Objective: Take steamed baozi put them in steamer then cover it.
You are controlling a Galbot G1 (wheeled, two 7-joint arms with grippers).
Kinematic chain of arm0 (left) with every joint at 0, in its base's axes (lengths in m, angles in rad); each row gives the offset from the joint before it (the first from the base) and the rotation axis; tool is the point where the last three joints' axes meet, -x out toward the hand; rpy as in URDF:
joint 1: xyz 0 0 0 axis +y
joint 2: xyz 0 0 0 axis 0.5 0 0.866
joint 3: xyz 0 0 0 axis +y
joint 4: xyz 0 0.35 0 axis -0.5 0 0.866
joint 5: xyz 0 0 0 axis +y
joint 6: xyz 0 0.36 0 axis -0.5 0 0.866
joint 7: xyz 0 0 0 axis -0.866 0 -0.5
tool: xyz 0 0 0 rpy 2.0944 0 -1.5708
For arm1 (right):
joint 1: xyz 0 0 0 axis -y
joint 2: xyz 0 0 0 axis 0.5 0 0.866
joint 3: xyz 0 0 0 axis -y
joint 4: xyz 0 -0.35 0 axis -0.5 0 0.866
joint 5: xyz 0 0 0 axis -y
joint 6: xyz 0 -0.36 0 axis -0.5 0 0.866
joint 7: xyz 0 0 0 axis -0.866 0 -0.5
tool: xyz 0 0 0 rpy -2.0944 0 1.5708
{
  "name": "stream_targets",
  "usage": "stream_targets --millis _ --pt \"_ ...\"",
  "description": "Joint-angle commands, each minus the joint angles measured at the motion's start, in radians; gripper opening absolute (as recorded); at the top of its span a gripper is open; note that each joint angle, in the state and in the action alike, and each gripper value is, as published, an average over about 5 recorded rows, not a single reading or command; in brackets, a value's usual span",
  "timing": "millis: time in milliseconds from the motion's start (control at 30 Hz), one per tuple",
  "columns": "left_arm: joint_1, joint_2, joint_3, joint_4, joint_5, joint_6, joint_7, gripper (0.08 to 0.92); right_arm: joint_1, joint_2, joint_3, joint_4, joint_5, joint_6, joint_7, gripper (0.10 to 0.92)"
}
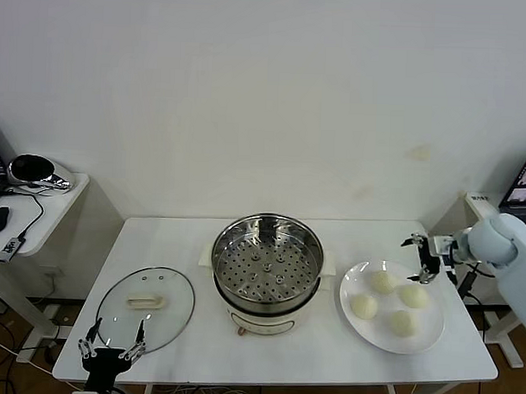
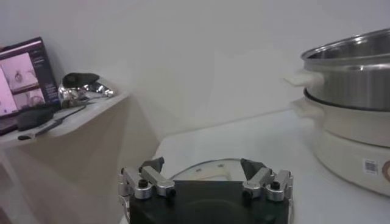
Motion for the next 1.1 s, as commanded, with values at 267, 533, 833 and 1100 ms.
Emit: stream_targets --millis 267,533,833,1100 --pt "0.008 -0.002 -0.018 -0.001 0.010 0.003 -0.001 0.823 0.097 0.147 -0.149 -0.230 -0.063 0.027 -0.048 0.823" --pt "0.006 0.001 -0.025 0.006 0.013 0.002 -0.001 0.823 0.101 0.216 -0.127 -0.309 -0.102 0.044 -0.003 0.823" --pt "0.004 0.001 -0.026 0.008 0.018 0.001 -0.002 0.823 0.110 0.252 -0.129 -0.349 -0.132 0.034 0.014 0.815" --pt "0.002 -0.001 -0.027 0.010 0.022 -0.003 -0.004 0.823 0.122 0.282 -0.127 -0.388 -0.148 0.033 0.049 0.750"
